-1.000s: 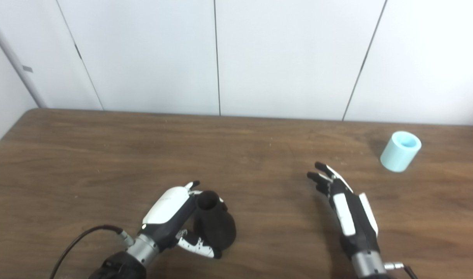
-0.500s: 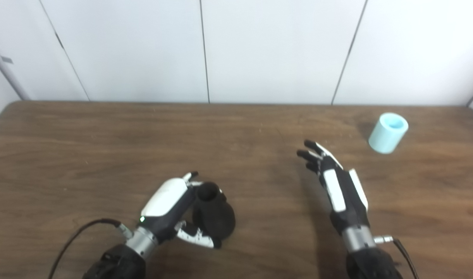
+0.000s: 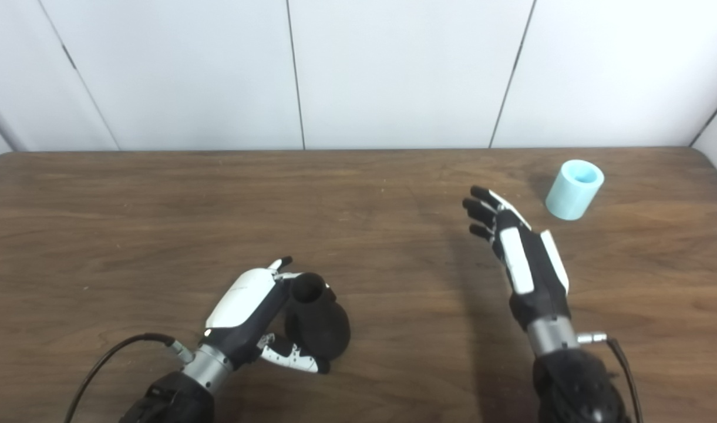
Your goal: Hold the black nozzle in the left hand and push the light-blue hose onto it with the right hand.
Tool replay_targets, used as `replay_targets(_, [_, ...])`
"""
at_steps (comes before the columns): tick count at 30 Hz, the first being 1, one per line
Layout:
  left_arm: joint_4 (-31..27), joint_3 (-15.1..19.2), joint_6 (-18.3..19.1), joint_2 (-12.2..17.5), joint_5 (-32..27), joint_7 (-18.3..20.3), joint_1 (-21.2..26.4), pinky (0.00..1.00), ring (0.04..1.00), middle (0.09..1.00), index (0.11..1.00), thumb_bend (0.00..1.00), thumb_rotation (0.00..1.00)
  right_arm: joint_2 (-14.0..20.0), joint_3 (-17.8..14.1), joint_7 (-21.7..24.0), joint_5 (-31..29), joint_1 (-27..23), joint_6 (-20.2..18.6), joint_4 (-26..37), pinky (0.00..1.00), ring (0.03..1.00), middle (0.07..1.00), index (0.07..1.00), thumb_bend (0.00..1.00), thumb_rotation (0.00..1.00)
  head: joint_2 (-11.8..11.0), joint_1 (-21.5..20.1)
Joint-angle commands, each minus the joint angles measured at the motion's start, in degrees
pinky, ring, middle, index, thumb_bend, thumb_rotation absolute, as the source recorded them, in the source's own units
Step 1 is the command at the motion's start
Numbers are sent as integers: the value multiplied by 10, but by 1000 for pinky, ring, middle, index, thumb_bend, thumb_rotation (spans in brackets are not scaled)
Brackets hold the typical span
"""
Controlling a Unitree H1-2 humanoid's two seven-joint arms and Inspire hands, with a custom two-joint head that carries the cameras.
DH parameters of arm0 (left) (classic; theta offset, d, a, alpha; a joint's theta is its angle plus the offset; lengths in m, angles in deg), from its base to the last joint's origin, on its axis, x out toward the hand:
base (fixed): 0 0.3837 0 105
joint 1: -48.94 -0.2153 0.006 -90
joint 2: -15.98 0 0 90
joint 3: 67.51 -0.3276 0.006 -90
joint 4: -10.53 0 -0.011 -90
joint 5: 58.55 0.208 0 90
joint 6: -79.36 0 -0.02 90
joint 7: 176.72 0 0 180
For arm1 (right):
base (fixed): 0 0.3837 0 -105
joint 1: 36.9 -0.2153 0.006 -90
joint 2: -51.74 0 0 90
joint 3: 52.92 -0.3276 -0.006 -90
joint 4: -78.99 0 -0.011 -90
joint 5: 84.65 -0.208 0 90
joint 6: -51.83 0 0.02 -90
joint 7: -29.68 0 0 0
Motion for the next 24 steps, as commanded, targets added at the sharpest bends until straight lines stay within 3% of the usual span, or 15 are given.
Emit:
replay_targets(1, [19, -5, -13, 4, 11, -2, 0, 1000, 726, 482, 491, 524, 0, 23, -13, -6, 1, -39, -2, 24, 802, 861, 826, 838, 556, 675, -9, -21])
replay_targets(4, [25, -4, -28, 10, 8, -6, -5, 1000, 722, 480, 493, 524, 0, 44, -21, -8, 16, -61, -7, 19, 769, 859, 827, 819, 598, 514, -17, -48])
replay_targets(7, [24, -2, -39, 19, 1, 1, -9, 1000, 716, 476, 496, 524, 0, 68, -21, -13, 45, -78, 1, 5, 743, 841, 814, 783, 644, 417, -23, -74])
replay_targets(13, [40, 7, -60, 37, -17, -2, -7, 1000, 712, 467, 501, 524, 0, 123, -5, -25, 146, -116, 12, -30, 769, 836, 807, 755, 738, 393, -40, -130])
replay_targets(20, [65, 17, -90, 50, -26, -16, -12, 1000, 713, 467, 502, 524, 0, 210, 55, -15, 317, -162, 3, -59, 793, 847, 812, 773, 722, 320, -65, -173])
replay_targets(24, [81, 21, -103, 53, -30, -23, -10, 1000, 712, 467, 502, 524, 0, 242, 65, 11, 344, -198, -13, -101, 814, 860, 832, 776, 735, 303, -77, -185])
